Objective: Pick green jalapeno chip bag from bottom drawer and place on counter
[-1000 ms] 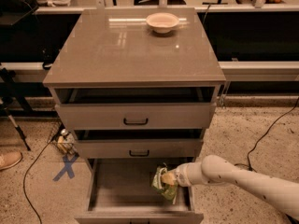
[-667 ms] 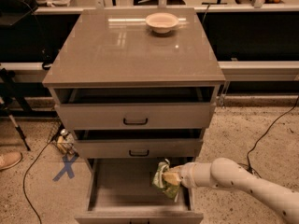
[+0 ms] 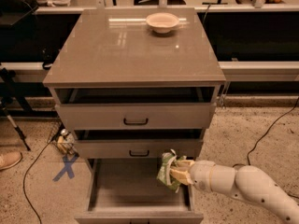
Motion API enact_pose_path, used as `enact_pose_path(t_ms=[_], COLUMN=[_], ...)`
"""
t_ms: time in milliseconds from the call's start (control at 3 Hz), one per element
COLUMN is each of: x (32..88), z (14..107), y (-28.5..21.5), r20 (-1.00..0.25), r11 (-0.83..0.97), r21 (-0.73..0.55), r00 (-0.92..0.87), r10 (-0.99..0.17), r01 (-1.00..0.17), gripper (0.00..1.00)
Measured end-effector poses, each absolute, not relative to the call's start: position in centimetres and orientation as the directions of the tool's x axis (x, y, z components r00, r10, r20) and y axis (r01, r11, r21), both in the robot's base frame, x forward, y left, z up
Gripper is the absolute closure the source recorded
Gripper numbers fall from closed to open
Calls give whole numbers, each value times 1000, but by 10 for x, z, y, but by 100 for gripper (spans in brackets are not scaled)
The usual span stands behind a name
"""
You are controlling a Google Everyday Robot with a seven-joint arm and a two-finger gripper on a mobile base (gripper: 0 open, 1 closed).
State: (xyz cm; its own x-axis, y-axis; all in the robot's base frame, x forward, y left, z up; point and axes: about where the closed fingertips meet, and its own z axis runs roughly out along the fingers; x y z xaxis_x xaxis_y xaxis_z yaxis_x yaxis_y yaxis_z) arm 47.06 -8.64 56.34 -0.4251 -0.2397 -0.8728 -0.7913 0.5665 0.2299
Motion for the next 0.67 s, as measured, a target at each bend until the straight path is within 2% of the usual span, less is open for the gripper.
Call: enact_pose_path(t_ms=[667], x=[469], z=[576], y=[-93], r20=[-887], r11=[577], r21=[212], r00=[-404], r10=[-226], r01=[-788], gripper=[100])
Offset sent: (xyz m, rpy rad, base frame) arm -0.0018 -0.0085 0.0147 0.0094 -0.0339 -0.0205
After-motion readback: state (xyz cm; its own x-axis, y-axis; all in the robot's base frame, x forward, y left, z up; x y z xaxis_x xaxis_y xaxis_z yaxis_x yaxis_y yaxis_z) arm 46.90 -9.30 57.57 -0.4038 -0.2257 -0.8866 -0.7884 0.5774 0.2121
